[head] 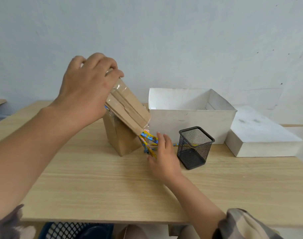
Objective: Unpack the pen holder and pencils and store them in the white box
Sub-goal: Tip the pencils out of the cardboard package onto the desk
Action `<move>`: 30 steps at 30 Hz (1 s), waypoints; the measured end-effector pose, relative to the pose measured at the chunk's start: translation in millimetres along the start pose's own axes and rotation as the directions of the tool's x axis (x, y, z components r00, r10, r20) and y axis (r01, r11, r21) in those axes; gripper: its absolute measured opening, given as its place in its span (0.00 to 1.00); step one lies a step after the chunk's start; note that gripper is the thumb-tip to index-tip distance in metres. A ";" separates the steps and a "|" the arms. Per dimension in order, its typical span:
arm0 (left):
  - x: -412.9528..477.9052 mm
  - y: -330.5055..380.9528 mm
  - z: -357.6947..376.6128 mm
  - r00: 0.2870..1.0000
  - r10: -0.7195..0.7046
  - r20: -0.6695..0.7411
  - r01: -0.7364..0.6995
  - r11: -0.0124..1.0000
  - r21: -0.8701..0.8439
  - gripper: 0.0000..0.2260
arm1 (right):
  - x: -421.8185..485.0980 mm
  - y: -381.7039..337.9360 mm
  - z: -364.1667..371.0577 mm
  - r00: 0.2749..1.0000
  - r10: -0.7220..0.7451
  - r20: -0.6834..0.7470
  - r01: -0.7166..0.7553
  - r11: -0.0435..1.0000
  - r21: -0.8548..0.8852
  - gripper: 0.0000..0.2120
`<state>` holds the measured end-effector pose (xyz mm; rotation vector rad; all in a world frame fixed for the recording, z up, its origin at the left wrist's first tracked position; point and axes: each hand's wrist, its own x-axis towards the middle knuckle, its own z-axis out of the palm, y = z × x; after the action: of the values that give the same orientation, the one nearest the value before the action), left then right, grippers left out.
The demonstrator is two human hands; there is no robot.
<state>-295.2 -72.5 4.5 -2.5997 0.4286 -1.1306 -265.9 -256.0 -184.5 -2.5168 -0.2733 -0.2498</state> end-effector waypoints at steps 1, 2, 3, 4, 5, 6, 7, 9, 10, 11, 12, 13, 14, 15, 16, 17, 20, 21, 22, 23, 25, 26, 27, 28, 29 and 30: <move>-1.5 1.6 0.5 1.000 0.008 0.013 -0.008 1.000 -0.015 0.31 | 2.9 -1.2 -0.8 1.000 -0.020 -0.022 0.020 1.000 -0.004 0.37; -3.9 3.4 2.3 0.999 0.019 0.033 -0.018 0.999 -0.035 0.32 | 6.3 -2.4 -1.4 0.999 -0.037 -0.038 0.036 0.999 -0.009 0.36; -7.2 4.4 5.0 0.998 0.024 0.054 -0.020 0.998 -0.059 0.33 | 9.8 -3.0 -1.5 0.998 -0.052 -0.045 0.050 0.998 -0.026 0.34; -11.2 4.4 8.2 0.997 0.017 0.075 -0.011 0.997 -0.078 0.33 | 13.2 -3.5 -1.6 0.997 -0.065 -0.037 0.062 0.996 -0.059 0.32; -15.4 3.2 11.1 0.996 0.001 0.092 0.007 0.996 -0.091 0.33 | 15.7 -3.1 -2.2 0.997 -0.077 -0.017 0.075 0.991 -0.106 0.30; -19.3 0.2 13.1 0.994 -0.018 0.106 0.029 0.995 -0.097 0.33 | 17.3 -2.0 -2.9 0.996 -0.094 0.008 0.094 0.984 -0.154 0.28; -23.1 -3.9 14.1 0.992 -0.040 0.116 0.052 0.994 -0.097 0.33 | 18.1 -0.1 -3.8 0.993 -0.112 0.032 0.116 0.974 -0.196 0.27; -28.8 -14.2 13.5 0.988 -0.082 0.130 0.093 0.992 -0.082 0.34 | 18.3 6.3 -5.4 0.989 -0.137 0.050 0.146 0.959 -0.245 0.22; -30.5 -18.9 12.4 0.986 -0.098 0.135 0.108 0.992 -0.072 0.34 | 17.9 9.8 -6.4 0.989 -0.134 0.055 0.144 0.957 -0.254 0.21; -32.1 -23.0 10.8 0.984 -0.111 0.142 0.120 0.991 -0.061 0.35 | 17.6 12.8 -6.9 0.990 -0.123 0.068 0.136 0.956 -0.259 0.20; -33.4 -26.8 9.0 0.981 -0.122 0.151 0.131 0.990 -0.053 0.35 | 18.0 14.9 -6.8 0.991 -0.105 0.089 0.125 0.956 -0.264 0.21; -34.5 -30.4 6.7 0.978 -0.130 0.162 0.139 0.989 -0.045 0.35 | 19.4 16.5 -6.7 0.990 -0.084 0.114 0.112 0.957 -0.267 0.21; -35.6 -33.8 4.4 0.974 -0.139 0.177 0.148 0.988 -0.042 0.35 | 21.3 17.7 -6.2 0.988 -0.066 0.142 0.102 0.959 -0.263 0.22; -36.9 -37.5 2.0 0.968 -0.153 0.198 0.165 0.985 -0.045 0.35 | 23.1 18.1 -6.2 0.984 -0.047 0.171 0.089 0.964 -0.249 0.24; -38.5 -41.1 0.1 0.960 -0.173 0.221 0.188 0.981 -0.047 0.35 | 24.9 17.7 -6.7 0.980 -0.030 0.199 0.075 0.971 -0.226 0.27; -40.8 -44.2 -1.5 0.951 -0.193 0.242 0.211 0.976 -0.052 0.35 | 26.6 17.1 -7.0 0.975 -0.012 0.223 0.058 0.978 -0.199 0.30; -48.8 -49.3 -3.9 0.931 -0.229 0.286 0.261 0.962 -0.081 0.34 | 30.9 14.0 -9.0 0.966 0.016 0.258 0.020 0.990 -0.139 0.35; -51.9 -49.9 -4.0 0.924 -0.236 0.302 0.274 0.957 -0.090 0.34 | 31.9 12.9 -10.0 0.966 0.021 0.257 0.014 0.991 -0.131 0.35; -55.3 -50.1 -3.4 0.918 -0.243 0.312 0.286 0.953 -0.098 0.34 | 32.5 11.6 -11.2 0.966 0.019 0.257 0.016 0.991 -0.130 0.33; -59.2 -50.0 -2.7 0.913 -0.254 0.319 0.300 0.948 -0.103 0.34 | 33.0 10.4 -12.7 0.965 0.016 0.261 0.020 0.991 -0.135 0.32; -68.0 -51.3 1.1 0.897 -0.281 0.340 0.333 0.937 -0.104 0.35 | 32.8 7.2 -15.9 0.958 0.013 0.288 0.028 0.990 -0.138 0.30; -73.2 -53.3 4.0 0.884 -0.295 0.362 0.351 0.931 -0.100 0.35 | 32.4 5.4 -17.0 0.952 0.010 0.307 0.033 0.991 -0.133 0.30; -79.3 -56.6 7.9 0.864 -0.310 0.398 0.376 0.921 -0.099 0.35 | 31.8 3.9 -17.3 0.947 0.005 0.322 0.036 0.992 -0.123 0.30; -86.1 -60.6 12.0 0.839 -0.328 0.435 0.405 0.909 -0.097 0.35 | 31.1 2.2 -17.2 0.945 -0.001 0.328 0.036 0.994 -0.101 0.30; -93.6 -65.2 16.0 0.811 -0.351 0.467 0.443 0.891 -0.100 0.35 | 30.3 0.4 -16.8 0.946 -0.003 0.325 0.027 0.997 -0.069 0.30; -102.1 -69.8 19.8 0.785 -0.376 0.493 0.484 0.868 -0.108 0.35 | 29.1 -1.4 -15.7 0.949 -0.009 0.315 0.021 0.999 -0.035 0.30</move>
<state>-335.9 32.3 -50.8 -3.1501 -0.1745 -0.5440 -240.2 -259.9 -164.1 -2.5875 -0.4175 0.1465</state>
